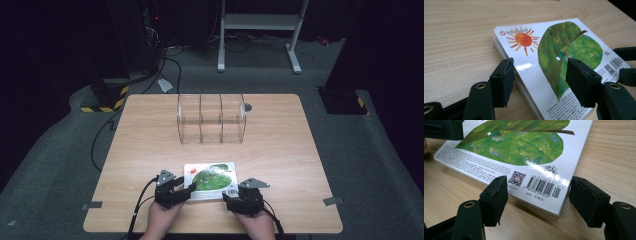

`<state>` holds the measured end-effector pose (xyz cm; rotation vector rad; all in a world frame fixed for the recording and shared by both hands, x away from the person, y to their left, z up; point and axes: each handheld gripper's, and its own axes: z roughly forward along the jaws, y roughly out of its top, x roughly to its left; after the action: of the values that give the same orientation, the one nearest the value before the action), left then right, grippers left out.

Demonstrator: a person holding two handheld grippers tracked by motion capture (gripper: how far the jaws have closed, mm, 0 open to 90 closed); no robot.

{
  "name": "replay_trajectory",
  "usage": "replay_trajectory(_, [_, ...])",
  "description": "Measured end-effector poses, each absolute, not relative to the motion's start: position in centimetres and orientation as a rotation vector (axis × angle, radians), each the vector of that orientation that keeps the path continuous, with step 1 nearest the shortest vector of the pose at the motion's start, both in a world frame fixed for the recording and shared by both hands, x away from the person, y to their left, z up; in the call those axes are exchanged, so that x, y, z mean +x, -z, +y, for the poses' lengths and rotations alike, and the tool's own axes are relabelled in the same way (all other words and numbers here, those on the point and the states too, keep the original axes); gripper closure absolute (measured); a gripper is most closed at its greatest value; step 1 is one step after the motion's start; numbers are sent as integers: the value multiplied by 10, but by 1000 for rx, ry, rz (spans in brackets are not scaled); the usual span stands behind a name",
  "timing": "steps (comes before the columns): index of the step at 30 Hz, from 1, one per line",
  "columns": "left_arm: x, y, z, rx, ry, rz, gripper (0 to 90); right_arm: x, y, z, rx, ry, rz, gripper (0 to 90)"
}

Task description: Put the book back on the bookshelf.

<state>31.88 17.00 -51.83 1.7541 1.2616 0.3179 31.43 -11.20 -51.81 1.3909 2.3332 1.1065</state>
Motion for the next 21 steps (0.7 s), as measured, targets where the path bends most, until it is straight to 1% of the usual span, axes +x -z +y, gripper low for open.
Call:
replay_trajectory(3, [319,514,171,1738,-336,1238,399,315,518,-113,1394,-1126,2339,302])
replay_trajectory(7, [321,509,173,1707,-325,1222,404,315,517,-113,1371,-1153,2334,294])
replay_trajectory(8, [321,508,174,1704,-325,1213,404,314,517,-113,1363,-1156,2333,283])
replay_trajectory(10, [320,507,175,1701,-318,1202,403,313,516,-112,1333,-1155,2334,228])
replay_trajectory(13, [320,505,176,1688,-305,1199,402,314,516,-111,1325,-1167,2357,182])
replay_trajectory(16, [320,501,175,1680,-305,1190,399,312,517,-109,1307,-1159,2367,157])
replay_trajectory(21, [318,491,173,1672,-332,1150,399,308,518,-106,1266,-1116,2369,161])
